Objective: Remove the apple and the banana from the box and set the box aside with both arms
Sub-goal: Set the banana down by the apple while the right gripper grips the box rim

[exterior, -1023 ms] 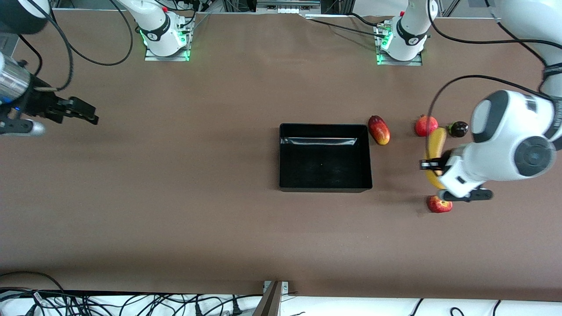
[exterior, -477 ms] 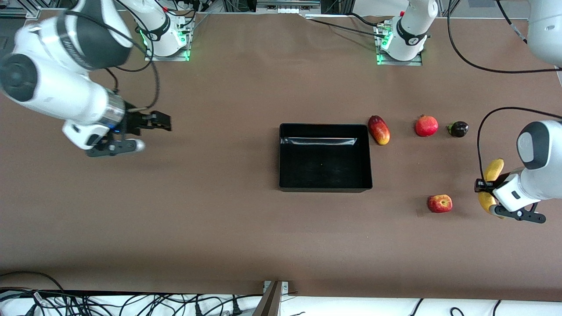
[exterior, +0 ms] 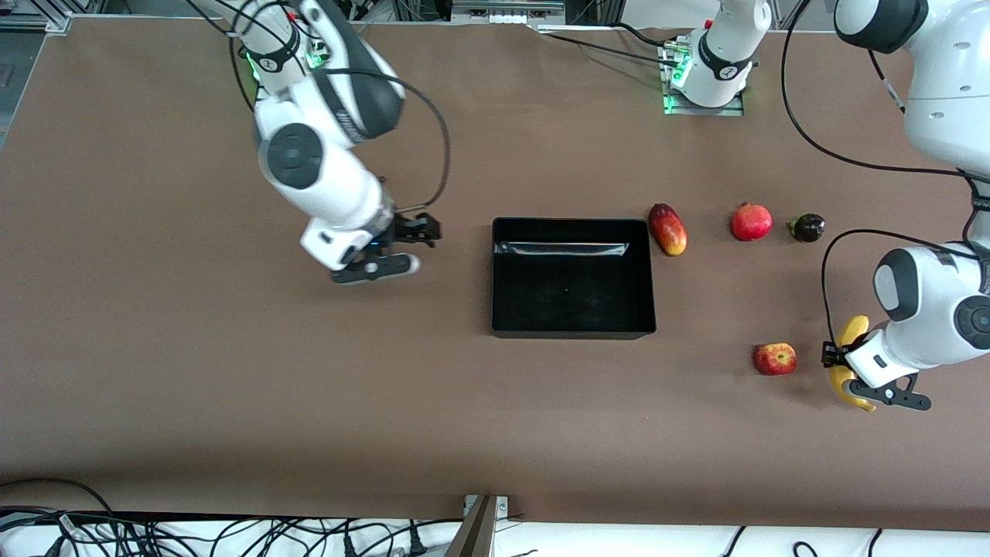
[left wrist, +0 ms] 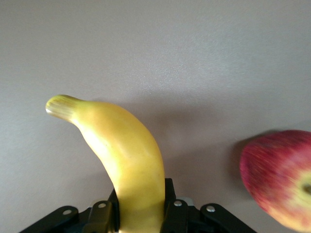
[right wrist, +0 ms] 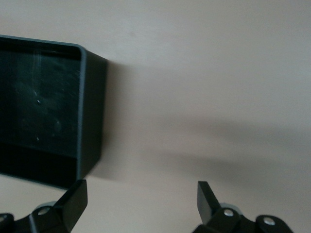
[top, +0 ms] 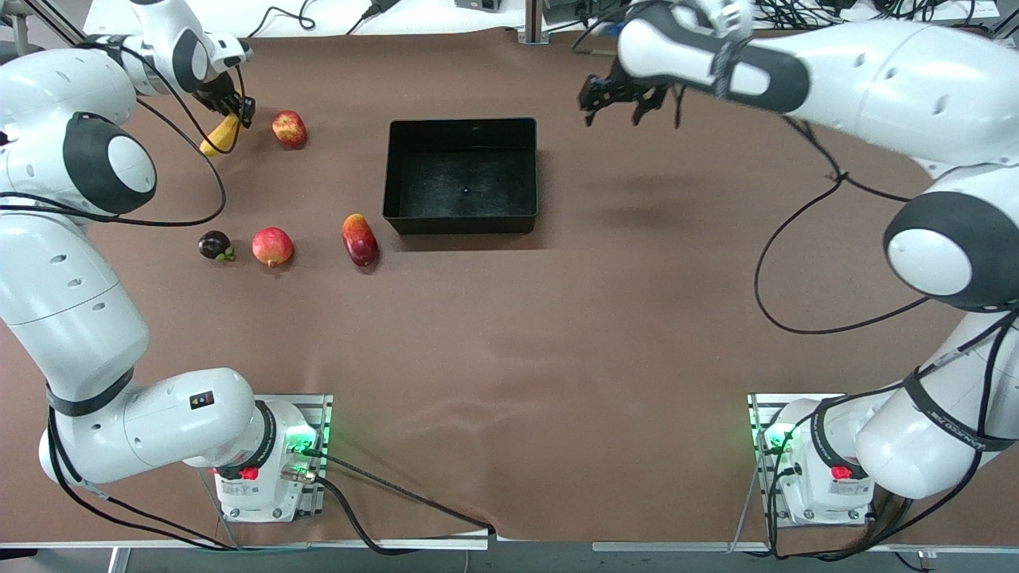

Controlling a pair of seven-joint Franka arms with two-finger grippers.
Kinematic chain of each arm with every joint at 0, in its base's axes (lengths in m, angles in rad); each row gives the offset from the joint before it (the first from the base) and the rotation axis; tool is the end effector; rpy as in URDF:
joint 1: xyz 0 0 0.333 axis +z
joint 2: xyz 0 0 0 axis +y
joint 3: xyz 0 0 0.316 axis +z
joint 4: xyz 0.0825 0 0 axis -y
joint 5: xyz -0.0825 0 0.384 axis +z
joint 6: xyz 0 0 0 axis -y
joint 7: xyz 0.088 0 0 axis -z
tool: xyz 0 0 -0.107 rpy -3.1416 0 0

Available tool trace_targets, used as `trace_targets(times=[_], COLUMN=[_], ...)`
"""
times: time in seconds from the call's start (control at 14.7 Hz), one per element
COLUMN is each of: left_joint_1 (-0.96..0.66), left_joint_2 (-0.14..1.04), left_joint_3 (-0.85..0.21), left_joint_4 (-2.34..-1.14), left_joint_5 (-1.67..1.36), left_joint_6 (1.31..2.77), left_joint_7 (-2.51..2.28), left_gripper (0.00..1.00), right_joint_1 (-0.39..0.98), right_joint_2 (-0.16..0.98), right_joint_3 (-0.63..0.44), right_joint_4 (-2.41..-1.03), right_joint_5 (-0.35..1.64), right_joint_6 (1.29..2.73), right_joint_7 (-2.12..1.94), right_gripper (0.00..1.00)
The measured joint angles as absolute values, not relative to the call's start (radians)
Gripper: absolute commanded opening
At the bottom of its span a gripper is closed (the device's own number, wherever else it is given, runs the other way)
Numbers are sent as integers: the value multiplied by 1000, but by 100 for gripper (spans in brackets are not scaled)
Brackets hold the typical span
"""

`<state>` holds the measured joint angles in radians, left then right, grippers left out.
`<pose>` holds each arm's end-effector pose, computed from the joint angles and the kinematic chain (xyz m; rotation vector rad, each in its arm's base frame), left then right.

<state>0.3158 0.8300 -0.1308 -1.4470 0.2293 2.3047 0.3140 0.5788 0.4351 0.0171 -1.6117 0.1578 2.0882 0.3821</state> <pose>0.7096 0.1555 0.1981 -3.0362 0.3597 -0.0262 0.5590 0.3868 0.3795 -2.9861 -0.2044 0.0482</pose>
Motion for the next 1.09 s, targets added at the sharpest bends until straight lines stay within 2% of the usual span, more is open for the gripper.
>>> trace_targets(times=[0.27,0.41,0.48,0.75,0.89,1.09], left_joint_1=[316,315,315,315,315,309], left_joint_2=[873,873,876,880,863,749], left_joint_3=[-116,-115,-115,-107,-107,-110], left_joint_4=[-1447,-1447,-1448,-1463,-1454,-1429], left_joint_5=[229,229,229,229,229,229], left_joint_6=[2372,2382,2393,2448,2403,2190], left_joint_7=[318,319,319,319,319,319], left_gripper=[0,73,100,100,100,100], right_joint_1=[661,685,697,742,751,762], right_joint_2=[564,624,650,723,733,749], right_joint_3=[16,14,13,9,7,0], right_joint_4=[-1592,-1558,-1540,-1487,-1480,-1478], right_joint_5=[120,99,76,37,36,25], right_joint_6=[2252,2277,2282,2310,2312,2330], right_joint_7=[464,495,522,603,613,624], right_gripper=[100,100,100,97,75,34])
